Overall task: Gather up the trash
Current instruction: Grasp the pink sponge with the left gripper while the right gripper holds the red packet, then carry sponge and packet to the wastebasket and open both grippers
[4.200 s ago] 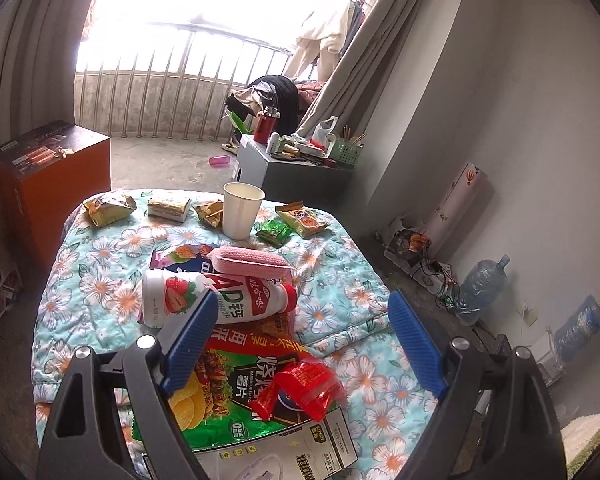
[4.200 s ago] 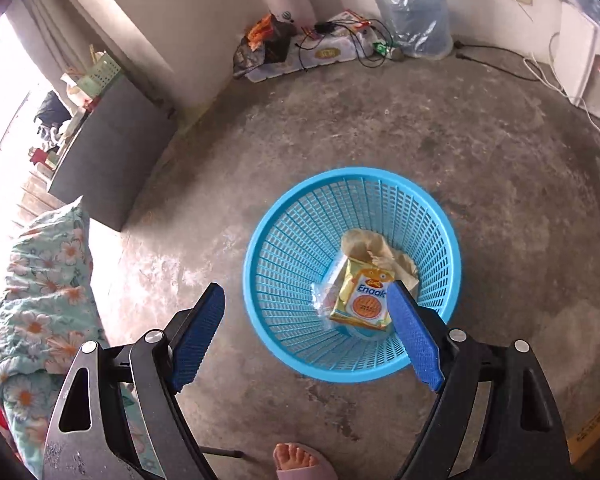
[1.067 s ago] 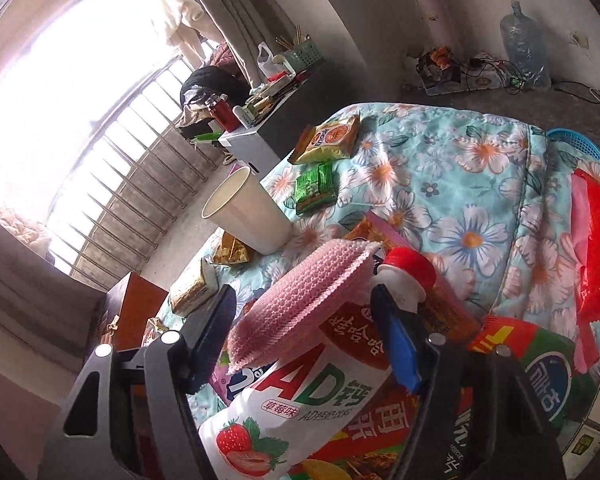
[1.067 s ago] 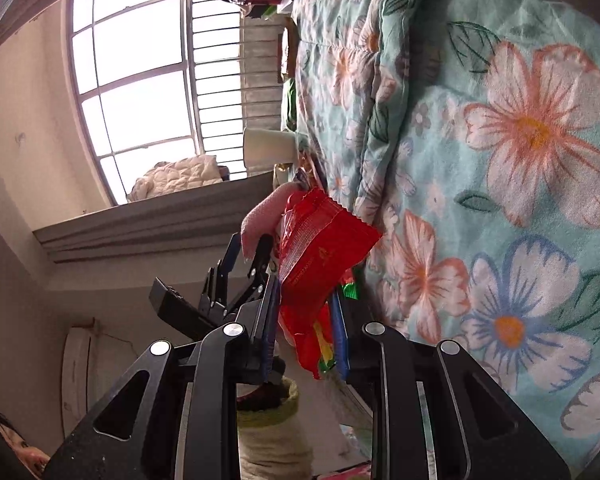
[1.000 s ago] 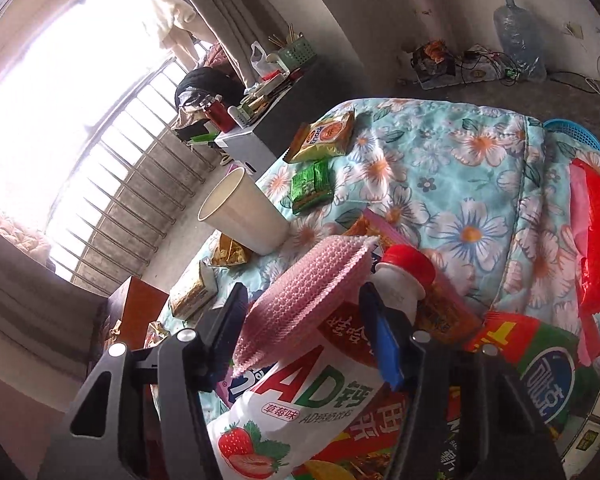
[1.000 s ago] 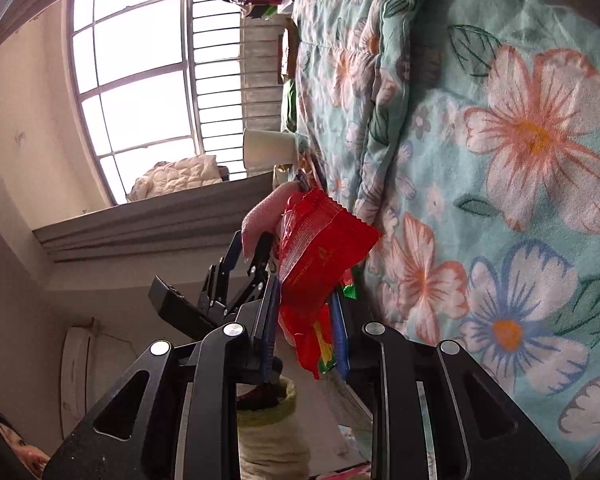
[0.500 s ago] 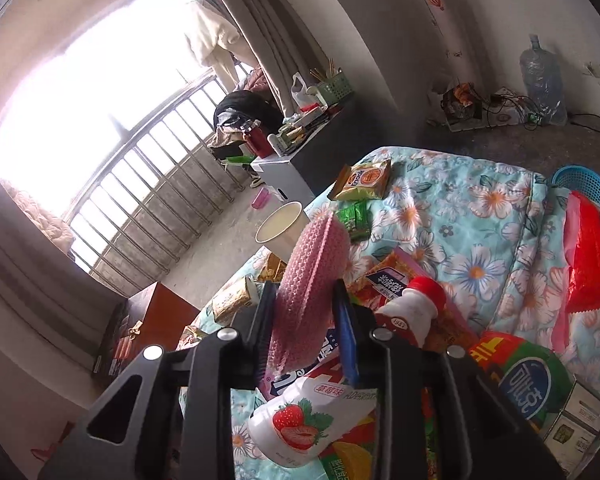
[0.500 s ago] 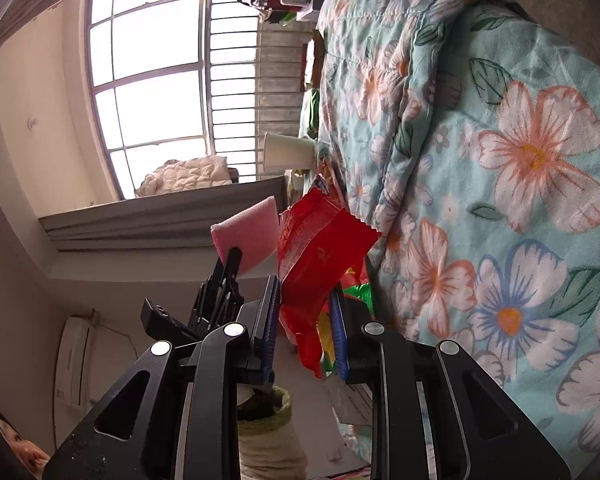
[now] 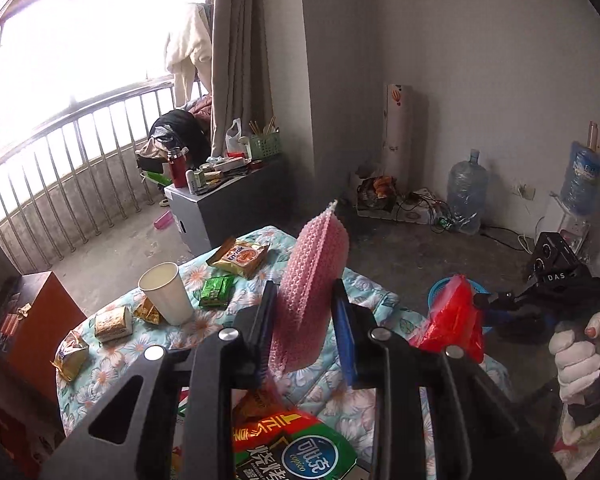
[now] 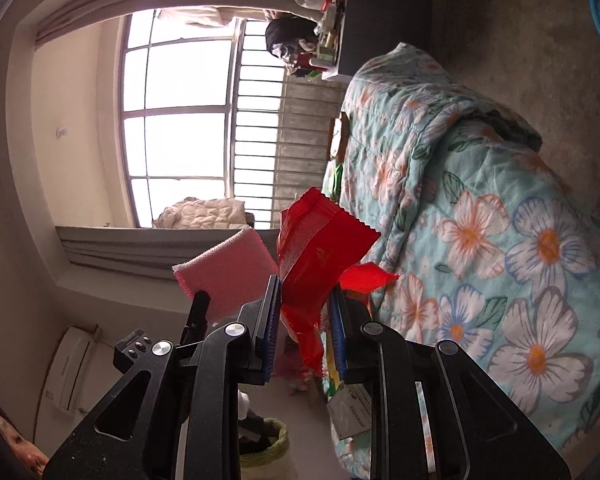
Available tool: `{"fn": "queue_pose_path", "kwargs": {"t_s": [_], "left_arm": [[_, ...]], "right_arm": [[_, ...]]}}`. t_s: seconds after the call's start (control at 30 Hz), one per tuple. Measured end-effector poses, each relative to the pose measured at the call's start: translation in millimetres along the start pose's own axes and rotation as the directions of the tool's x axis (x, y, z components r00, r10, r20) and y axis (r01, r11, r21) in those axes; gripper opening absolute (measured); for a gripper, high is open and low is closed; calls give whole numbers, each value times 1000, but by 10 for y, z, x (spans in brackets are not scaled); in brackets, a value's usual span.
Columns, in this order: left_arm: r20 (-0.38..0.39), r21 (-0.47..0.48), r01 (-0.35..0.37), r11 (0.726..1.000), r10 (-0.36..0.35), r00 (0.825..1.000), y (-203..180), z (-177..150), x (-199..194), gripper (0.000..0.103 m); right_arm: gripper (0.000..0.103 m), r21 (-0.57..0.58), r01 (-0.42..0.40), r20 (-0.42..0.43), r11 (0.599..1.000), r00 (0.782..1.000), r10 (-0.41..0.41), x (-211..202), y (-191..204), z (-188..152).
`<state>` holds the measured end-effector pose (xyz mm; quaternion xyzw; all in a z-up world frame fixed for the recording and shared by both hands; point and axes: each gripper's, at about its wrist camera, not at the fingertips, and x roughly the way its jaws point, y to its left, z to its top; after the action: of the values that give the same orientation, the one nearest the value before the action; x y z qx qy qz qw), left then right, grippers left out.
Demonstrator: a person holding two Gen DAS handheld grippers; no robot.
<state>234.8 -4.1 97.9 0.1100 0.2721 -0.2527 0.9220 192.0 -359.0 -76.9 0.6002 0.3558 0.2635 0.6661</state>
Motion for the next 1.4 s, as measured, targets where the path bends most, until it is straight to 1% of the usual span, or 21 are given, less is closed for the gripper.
{"fn": "queue_pose_path", "kwargs": {"t_s": [0.1,0.2,0.3,0.37,0.47,0.6,0.67,0.77,0.83,0.87,0.93,0.97,1.0,1.03,1.07,1.13,1.17,1.2,1.3,1.37,1.4], "left_arm": [[-25,28,76,997,-76,997,-418,107,240,26],[-71,17,182,983,-181,981,-843,212,562,26],[-129,-23,275,961,-276,952,-1264,301,966,26],[-173,-60,325,944,-330,928,-1523,336,1276,26],[-248,-98,364,926,-376,893,-1914,366,1755,26],[-351,-150,406,901,-433,831,-2404,355,2346,27],[-390,-161,408,899,-438,810,-2624,334,2607,27],[-444,-175,432,885,-463,767,-2952,313,2971,27],[-469,-178,448,876,-476,744,-3153,307,3207,27],[-477,-178,453,874,-479,737,-3243,303,3326,28],[-502,-190,467,864,-494,710,-3400,269,3579,29],[-522,-196,468,862,-496,694,-3472,227,3699,34],[-546,-198,459,866,-486,682,-3536,180,3817,38],[-569,-201,441,875,-471,675,-3572,128,3912,47],[-579,-216,428,878,-468,668,-3596,69,3979,51],[-588,-244,427,871,-483,649,-3582,-30,4018,51],[-583,-252,434,865,-493,646,-3562,-53,4004,52],[-572,-255,442,860,-503,648,-3541,-61,3979,52],[-546,-247,430,868,-492,678,-3398,-21,3918,54],[-525,-269,420,866,-498,690,-3296,31,3886,54],[-514,-279,416,865,-501,697,-3245,63,3845,54]], "right_arm": [[21,-20,40,90,999,995,-38,-359,-29,62],[21,-51,134,189,990,974,-123,-751,-33,124],[21,-65,260,285,963,930,-232,-1142,-61,263],[21,-45,338,337,940,891,-304,-1363,-143,370],[21,4,417,382,909,840,-387,-1598,-332,537],[21,70,485,394,872,789,-471,-1776,-633,769],[21,104,511,386,853,770,-508,-1807,-788,883],[21,156,549,371,822,738,-563,-1881,-998,1116],[24,182,579,369,795,709,-601,-1951,-1117,1266],[25,197,593,368,781,693,-620,-2000,-1185,1341],[31,222,619,358,753,667,-654,-2034,-1344,1529],[46,239,634,349,736,651,-674,-2051,-1456,1622],[60,252,640,333,726,647,-686,-2050,-1585,1717],[61,267,650,310,712,642,-702,-2049,-1729,1800],[61,295,665,284,686,625,-728,-2052,-1846,1840],[61,338,689,248,641,592,-767,-2071,-2031,1876],[61,343,692,249,635,585,-772,-2076,-2078,1878],[61,339,689,257,640,587,-768,-2082,-2103,1858],[61,340,684,268,645,587,-764,-2093,-2088,1765],[61,330,681,279,654,592,-756,-2091,-2028,1700],[61,321,685,287,654,588,-756,-2084,-1993,1691]]}}
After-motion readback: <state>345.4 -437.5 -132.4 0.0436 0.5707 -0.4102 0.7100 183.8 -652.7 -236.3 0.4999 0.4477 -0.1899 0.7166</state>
